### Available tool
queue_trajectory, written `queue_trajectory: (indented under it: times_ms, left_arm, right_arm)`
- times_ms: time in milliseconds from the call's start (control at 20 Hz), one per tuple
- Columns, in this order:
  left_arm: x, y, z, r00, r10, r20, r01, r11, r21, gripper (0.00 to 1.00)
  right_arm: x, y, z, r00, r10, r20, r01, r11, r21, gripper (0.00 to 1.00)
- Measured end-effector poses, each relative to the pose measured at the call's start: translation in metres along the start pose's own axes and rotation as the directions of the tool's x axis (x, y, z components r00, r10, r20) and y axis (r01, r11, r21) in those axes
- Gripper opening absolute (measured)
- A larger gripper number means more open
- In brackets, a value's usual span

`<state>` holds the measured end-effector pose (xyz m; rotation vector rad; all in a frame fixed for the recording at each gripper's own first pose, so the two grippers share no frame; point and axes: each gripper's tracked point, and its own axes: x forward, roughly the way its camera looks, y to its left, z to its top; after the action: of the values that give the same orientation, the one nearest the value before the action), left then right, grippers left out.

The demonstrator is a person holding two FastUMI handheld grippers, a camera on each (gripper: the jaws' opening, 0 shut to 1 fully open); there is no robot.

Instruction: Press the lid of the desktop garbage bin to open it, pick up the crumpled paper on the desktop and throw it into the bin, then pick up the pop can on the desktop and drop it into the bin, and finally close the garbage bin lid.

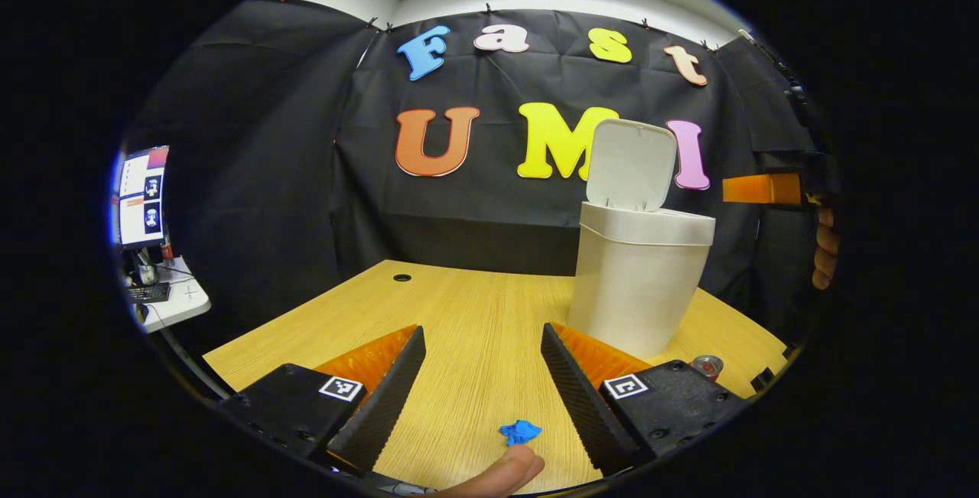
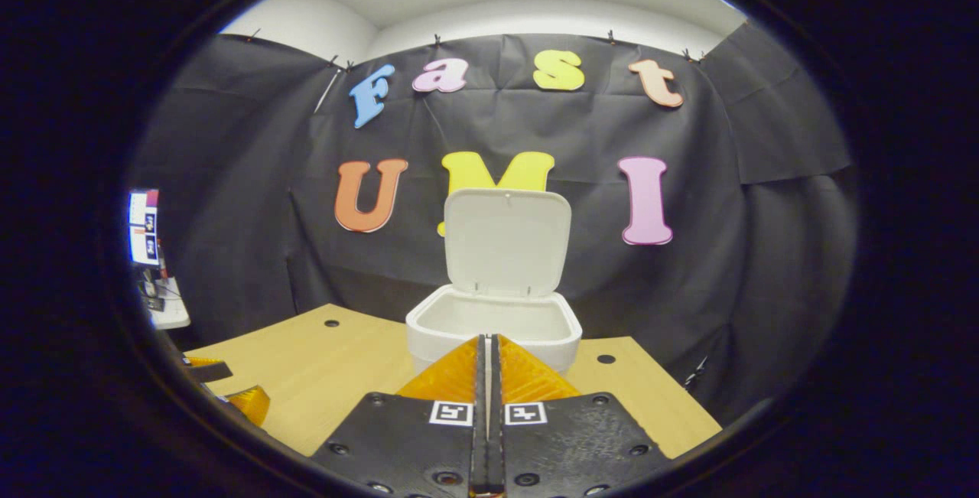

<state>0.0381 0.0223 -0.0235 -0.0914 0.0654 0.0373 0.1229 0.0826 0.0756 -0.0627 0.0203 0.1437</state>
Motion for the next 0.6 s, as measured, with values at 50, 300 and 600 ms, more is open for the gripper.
queue_trajectory:
  times_ms: [50,300,600]
  left_arm:
    - [0.001,-0.001,0.000,1.000,0.002,-0.001,-0.002,1.000,0.004,0.99]
    - [0.008,-0.020,-0.010,0.999,-0.038,-0.031,0.038,0.999,0.003,0.98]
    - [0.019,-0.032,-0.037,0.994,-0.003,-0.113,0.012,0.997,0.074,0.98]
  right_arm:
    - [-0.009,-0.005,-0.002,1.000,-0.014,0.009,0.014,1.000,-0.004,0.01]
    - [-0.043,-0.006,-0.019,0.998,0.020,0.064,-0.016,0.998,-0.066,0.33]
    - [-0.072,-0.020,-0.055,0.997,0.030,0.076,-0.025,0.998,-0.064,0.91]
